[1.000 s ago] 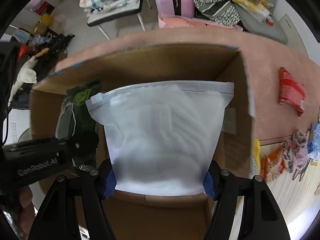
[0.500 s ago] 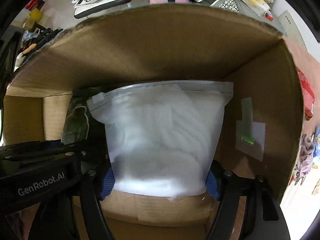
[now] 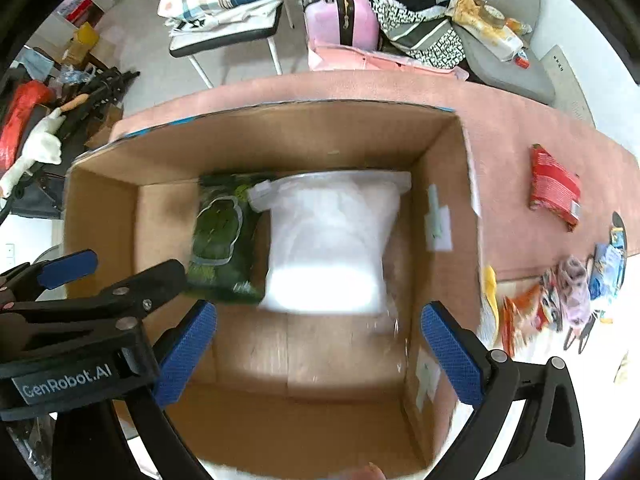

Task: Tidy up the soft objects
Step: 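Carry both bags into the cardboard box and open both tools, then grasp the panda snack bag with the left tool while the right tool grasps the wipes pack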

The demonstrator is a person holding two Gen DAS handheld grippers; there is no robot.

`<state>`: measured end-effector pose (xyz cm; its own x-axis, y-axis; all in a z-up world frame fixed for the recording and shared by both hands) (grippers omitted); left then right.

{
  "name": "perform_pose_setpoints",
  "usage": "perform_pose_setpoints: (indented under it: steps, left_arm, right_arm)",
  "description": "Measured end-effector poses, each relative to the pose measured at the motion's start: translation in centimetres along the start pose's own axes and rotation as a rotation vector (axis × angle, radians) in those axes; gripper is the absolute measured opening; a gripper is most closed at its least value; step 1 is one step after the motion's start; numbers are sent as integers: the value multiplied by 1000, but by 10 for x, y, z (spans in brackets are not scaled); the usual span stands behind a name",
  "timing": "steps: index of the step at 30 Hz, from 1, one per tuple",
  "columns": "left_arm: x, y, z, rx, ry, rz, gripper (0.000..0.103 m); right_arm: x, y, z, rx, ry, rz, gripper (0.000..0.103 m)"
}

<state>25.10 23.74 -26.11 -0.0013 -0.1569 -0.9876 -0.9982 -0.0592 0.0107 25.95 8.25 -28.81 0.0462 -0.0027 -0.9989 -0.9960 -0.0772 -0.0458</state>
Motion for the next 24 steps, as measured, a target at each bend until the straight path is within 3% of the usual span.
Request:
perform_pose_setpoints:
  steps: [4, 8, 12, 24]
  left_arm:
    - [-25, 31, 7, 4, -9, -59, 101]
    - [-24, 42, -2, 22, -21, -95, 101]
    - [-43, 64, -7, 16, 5, -136, 101]
    - [-93, 85, -34, -19, -11, -256, 103]
  right_arm:
    - [-25, 25, 4, 14, -5, -29, 103]
    - [-45, 50, 1, 12, -16, -61, 103]
    - [-70, 78, -2, -1, -26, -101, 103]
    - [-130, 108, -28, 30, -145, -195, 103]
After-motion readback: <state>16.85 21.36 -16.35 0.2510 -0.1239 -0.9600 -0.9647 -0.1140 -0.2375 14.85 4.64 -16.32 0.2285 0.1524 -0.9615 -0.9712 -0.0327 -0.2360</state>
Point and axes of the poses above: each gripper's, at about its wrist camera, not at the fingertips, and x roughly the way its jaws point, z to its left, y to its underside, the point moved 5 cm from there along x, roughly the way its jaws point, and after that the axes turned 6 degrees about y, right-handed, at the moved point
